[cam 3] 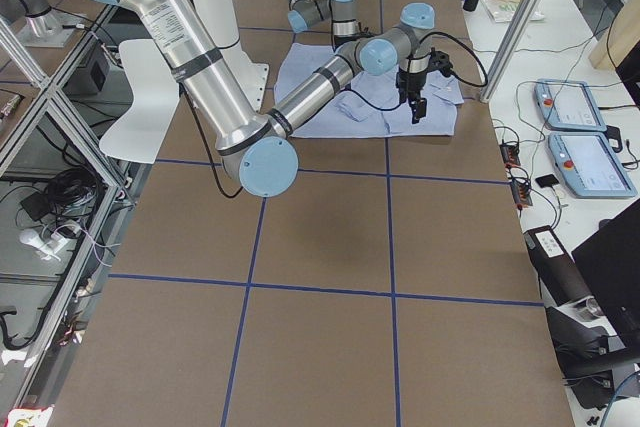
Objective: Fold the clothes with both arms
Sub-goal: 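Release the sleeve and move both grippers to the shirt hem corners, then lower both grippers onto the hem corners nearest the robot and grasp them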
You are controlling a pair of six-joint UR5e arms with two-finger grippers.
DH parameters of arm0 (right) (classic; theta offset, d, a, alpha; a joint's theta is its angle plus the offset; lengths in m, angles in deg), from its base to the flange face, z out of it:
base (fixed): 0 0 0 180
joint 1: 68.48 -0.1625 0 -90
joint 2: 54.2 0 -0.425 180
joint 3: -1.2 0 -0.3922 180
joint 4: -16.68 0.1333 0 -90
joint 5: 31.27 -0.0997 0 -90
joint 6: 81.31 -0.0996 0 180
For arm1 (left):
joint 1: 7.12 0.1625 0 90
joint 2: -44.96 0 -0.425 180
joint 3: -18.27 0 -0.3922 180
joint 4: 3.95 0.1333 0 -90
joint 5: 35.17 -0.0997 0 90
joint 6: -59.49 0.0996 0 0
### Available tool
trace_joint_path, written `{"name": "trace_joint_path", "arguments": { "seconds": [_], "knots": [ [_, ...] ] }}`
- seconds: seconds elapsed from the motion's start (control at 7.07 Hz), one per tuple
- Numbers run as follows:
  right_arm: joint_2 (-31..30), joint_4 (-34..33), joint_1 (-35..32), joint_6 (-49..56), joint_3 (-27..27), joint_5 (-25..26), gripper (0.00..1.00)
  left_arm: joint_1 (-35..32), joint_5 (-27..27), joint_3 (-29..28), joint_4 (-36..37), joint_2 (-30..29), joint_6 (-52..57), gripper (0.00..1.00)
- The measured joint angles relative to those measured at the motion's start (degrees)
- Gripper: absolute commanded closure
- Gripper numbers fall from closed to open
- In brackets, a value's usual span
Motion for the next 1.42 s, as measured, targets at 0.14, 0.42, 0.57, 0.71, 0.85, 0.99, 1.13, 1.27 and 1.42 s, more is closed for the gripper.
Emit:
{"name": "trace_joint_path", "arguments": {
  "seconds": [0.14,0.42,0.57,0.71,0.85,0.99,1.13,1.27,1.42],
  "knots": [
    [-1.31,1.29,1.8,-5.05,-2.1,0.27,0.0,0.02,0.04,2.76,2.1,2.29,1.24,0.0],
    [-9.46,8.32,8.71,-21.59,-11.35,4.32,0.0,-0.05,0.21,16.14,7.6,13.38,6.77,0.0],
    [-13.67,10.17,14.35,-30.56,-16.98,8.51,0.0,0.02,0.1,21.97,8.49,19.04,7.94,0.0],
    [-17.69,10.88,21.03,-38.6,-22.37,14.21,0.0,0.19,-0.21,26.12,8.57,23.77,8.79,0.0],
    [-21.27,11.14,27.94,-45.56,-26.77,20.28,0.0,0.5,-1.33,29.33,8.11,28.24,9.7,0.0],
    [-23.97,11.21,33.86,-50.77,-29.17,25.59,0.0,1.5,-3.8,32.13,5.88,33.78,10.1,0.0],
    [-25.65,11.24,38.02,-53.68,-30.23,29.61,0.0,3.01,-6.17,34.29,1.98,39.96,10.1,0.0],
    [-26.44,11.24,40.03,-54.86,-30.67,31.43,0.0,4.5,-7.94,35.76,-1.13,45.11,9.77,0.0],
    [-26.76,11.24,40.8,-55.28,-30.82,32.09,0.0,6.52,-9.76,36.55,-2.46,48.3,8.43,0.03]
  ]
}}
